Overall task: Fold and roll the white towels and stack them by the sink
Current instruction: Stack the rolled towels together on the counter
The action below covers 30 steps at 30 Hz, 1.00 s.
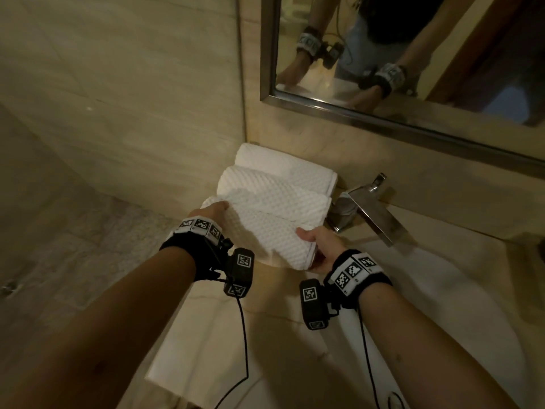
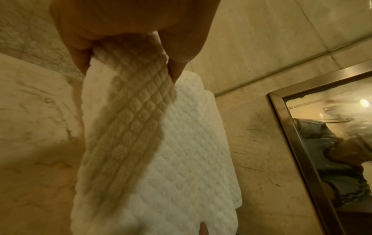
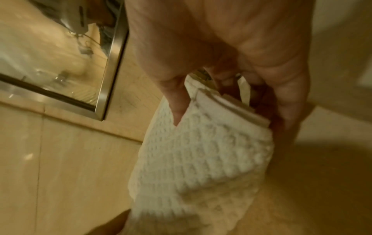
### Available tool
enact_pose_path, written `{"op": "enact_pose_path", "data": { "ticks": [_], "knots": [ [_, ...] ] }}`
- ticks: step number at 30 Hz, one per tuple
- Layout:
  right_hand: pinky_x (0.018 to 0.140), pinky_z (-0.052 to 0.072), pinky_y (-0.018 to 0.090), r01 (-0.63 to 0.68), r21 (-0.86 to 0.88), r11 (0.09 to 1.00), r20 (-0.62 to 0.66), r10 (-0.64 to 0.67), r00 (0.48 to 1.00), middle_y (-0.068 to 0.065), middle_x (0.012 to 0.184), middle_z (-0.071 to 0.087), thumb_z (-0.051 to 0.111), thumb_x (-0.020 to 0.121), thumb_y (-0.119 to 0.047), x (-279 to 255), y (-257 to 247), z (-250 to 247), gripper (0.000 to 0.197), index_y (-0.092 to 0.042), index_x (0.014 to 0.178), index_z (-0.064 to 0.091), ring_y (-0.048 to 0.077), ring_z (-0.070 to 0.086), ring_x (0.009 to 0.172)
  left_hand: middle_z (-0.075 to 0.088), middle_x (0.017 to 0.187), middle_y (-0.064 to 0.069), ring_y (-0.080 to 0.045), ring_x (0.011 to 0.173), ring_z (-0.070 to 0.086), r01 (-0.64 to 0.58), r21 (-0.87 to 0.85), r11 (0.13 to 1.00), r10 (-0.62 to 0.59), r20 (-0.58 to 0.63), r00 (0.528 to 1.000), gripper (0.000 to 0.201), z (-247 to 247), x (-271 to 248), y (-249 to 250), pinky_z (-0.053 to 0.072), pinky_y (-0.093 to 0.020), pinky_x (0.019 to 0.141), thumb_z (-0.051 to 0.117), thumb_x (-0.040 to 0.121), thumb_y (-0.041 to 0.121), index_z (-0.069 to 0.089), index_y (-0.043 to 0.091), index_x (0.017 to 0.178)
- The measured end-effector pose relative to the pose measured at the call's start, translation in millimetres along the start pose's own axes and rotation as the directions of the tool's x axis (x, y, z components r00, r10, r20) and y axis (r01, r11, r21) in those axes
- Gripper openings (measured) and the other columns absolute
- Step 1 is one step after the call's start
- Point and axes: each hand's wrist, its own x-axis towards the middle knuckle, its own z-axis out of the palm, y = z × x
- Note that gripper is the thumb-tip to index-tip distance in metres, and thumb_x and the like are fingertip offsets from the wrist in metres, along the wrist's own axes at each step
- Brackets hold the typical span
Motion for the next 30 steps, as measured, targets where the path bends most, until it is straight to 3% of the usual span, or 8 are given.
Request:
{"op": "enact_pose_path", "data": {
  "ticks": [5, 9, 12, 15, 17, 22, 26, 30],
  "knots": [
    [0.066, 0.053, 0.037, 0.030, 0.002, 1.000, -0.034, -0.030, 0.999, 0.014, 0.099, 0.068, 0.071, 0.083, -0.023, -3, 3, 7, 0.038, -0.004, 0.115, 0.062, 0.030, 0.065, 0.087, 0.054, 0.128, -0.013, -0.031, 0.074, 0.056, -0.033, 0.050, 0.998, 0.031, 0.024, 0.999, 0.070, 2, -10, -6, 0.044, -0.029, 0.062, 0.062, 0.083, 0.053, 0.046, 0.012, 0.138],
    [0.060, 0.046, 0.035, -0.004, 0.008, 1.000, 0.006, 0.004, 1.000, 0.011, 0.088, 0.061, 0.064, 0.091, -0.031, -7, 3, 2, 0.023, -0.009, 0.095, 0.059, 0.026, 0.058, 0.078, 0.039, 0.144, -0.010, -0.036, 0.121, 0.050, -0.286, 0.409, 0.866, 0.272, 0.094, 0.958, 0.063, -6, 0, -22, 0.042, -0.035, 0.088, 0.055, 0.089, 0.027, 0.025, 0.030, 0.144],
    [0.079, 0.050, 0.044, -0.042, 0.087, 0.995, 0.051, 0.038, 0.998, 0.016, 0.101, 0.064, 0.057, 0.093, -0.042, -12, 0, -4, 0.037, -0.009, 0.109, 0.061, 0.031, 0.061, 0.090, 0.048, 0.137, -0.009, -0.033, 0.115, 0.055, -0.283, 0.465, 0.839, 0.239, 0.152, 0.959, 0.071, 0, 11, -23, 0.047, -0.042, 0.096, 0.063, 0.075, 0.029, 0.032, 0.021, 0.139],
    [0.098, 0.040, 0.059, -0.116, 0.129, 0.985, 0.076, 0.106, 0.991, 0.019, 0.103, 0.058, 0.052, 0.094, -0.046, -23, -3, -4, 0.036, -0.011, 0.103, 0.057, 0.038, 0.056, 0.095, 0.047, 0.138, -0.013, -0.034, 0.116, 0.051, -0.037, 0.014, 0.999, 0.034, 0.203, 0.979, 0.079, 21, 29, -25, 0.044, -0.042, 0.094, 0.054, 0.074, 0.059, 0.041, 0.017, 0.139],
    [0.100, 0.040, 0.057, -0.111, 0.148, 0.983, 0.045, 0.106, 0.993, 0.020, 0.095, 0.054, 0.053, 0.096, -0.041, -22, 0, -7, 0.032, -0.009, 0.090, 0.052, 0.038, 0.054, 0.086, 0.049, 0.135, -0.016, -0.037, 0.112, 0.052, 0.175, -0.145, 0.974, -0.126, 0.293, 0.948, 0.103, 31, 19, -25, 0.042, -0.044, 0.095, 0.062, 0.055, 0.070, 0.040, 0.014, 0.139],
    [0.064, 0.057, 0.052, -0.074, 0.132, 0.988, -0.019, 0.078, 0.997, 0.018, 0.118, 0.055, 0.065, 0.088, -0.040, -16, 9, 9, 0.046, -0.011, 0.123, 0.053, 0.037, 0.058, 0.099, 0.056, 0.131, -0.014, -0.041, 0.108, 0.058, 0.245, -0.110, 0.963, -0.187, 0.380, 0.906, 0.130, 53, 78, -44, 0.045, -0.055, 0.089, 0.084, 0.022, 0.064, 0.046, 0.016, 0.137],
    [0.087, 0.051, 0.057, -0.054, 0.171, 0.984, -0.038, 0.061, 0.997, 0.013, 0.134, 0.053, 0.068, 0.084, -0.046, -7, 11, 15, 0.058, -0.020, 0.133, 0.051, 0.037, 0.058, 0.107, 0.042, 0.146, -0.007, -0.035, 0.129, 0.045, 0.218, -0.141, 0.966, -0.133, 0.454, 0.881, 0.119, 51, 70, -36, 0.039, -0.047, 0.100, 0.080, 0.044, 0.061, 0.038, 0.013, 0.144],
    [0.089, 0.050, 0.052, -0.064, 0.238, 0.969, -0.011, 0.069, 0.998, 0.010, 0.117, 0.060, 0.066, 0.086, -0.047, -8, 12, 13, 0.050, -0.014, 0.122, 0.054, 0.035, 0.057, 0.110, 0.053, 0.133, -0.013, -0.040, 0.113, 0.054, 0.242, -0.157, 0.958, -0.153, 0.437, 0.887, 0.111, 38, 28, -27, 0.042, -0.053, 0.095, 0.082, 0.039, 0.061, 0.048, 0.012, 0.133]
  ]
}}
